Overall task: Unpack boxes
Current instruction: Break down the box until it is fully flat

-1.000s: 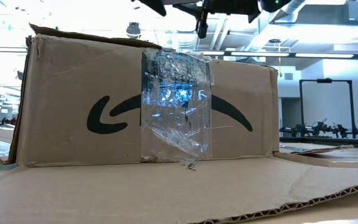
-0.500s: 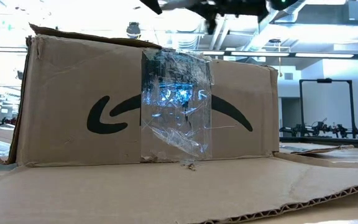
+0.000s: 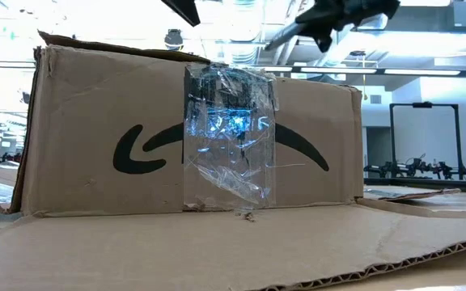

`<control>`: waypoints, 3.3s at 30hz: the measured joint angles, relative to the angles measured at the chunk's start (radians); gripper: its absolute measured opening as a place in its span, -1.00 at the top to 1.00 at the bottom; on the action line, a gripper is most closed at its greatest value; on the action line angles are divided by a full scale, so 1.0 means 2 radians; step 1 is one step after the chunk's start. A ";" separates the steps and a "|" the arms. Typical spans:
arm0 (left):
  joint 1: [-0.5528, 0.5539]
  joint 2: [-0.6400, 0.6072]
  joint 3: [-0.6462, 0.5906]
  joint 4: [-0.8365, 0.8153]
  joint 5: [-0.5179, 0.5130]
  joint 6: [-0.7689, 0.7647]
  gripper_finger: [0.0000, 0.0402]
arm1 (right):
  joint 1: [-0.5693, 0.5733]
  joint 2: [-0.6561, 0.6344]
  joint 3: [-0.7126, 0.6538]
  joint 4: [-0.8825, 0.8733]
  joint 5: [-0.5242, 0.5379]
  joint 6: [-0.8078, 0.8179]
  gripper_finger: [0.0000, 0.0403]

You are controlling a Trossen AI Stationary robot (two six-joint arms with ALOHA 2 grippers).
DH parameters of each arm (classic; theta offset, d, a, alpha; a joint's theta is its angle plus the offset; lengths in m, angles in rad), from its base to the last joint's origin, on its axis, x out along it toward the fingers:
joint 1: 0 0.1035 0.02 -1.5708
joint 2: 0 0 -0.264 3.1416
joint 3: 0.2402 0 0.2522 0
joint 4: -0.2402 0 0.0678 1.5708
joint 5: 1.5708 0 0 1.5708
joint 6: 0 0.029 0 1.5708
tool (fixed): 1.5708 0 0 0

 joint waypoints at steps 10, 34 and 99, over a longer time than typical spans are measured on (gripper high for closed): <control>0.010 -0.004 -0.061 0.202 0.015 0.006 0.46 | 0.070 0.001 -0.001 -0.009 -0.008 -0.022 0.43; 0.109 0.019 -0.060 0.335 0.253 0.035 -0.11 | 0.121 0.009 -0.001 0.010 -0.005 -0.025 0.43; 0.122 0.049 0.078 -0.005 0.287 0.064 0.47 | 0.143 0.055 0.000 0.069 0.006 0.045 -0.42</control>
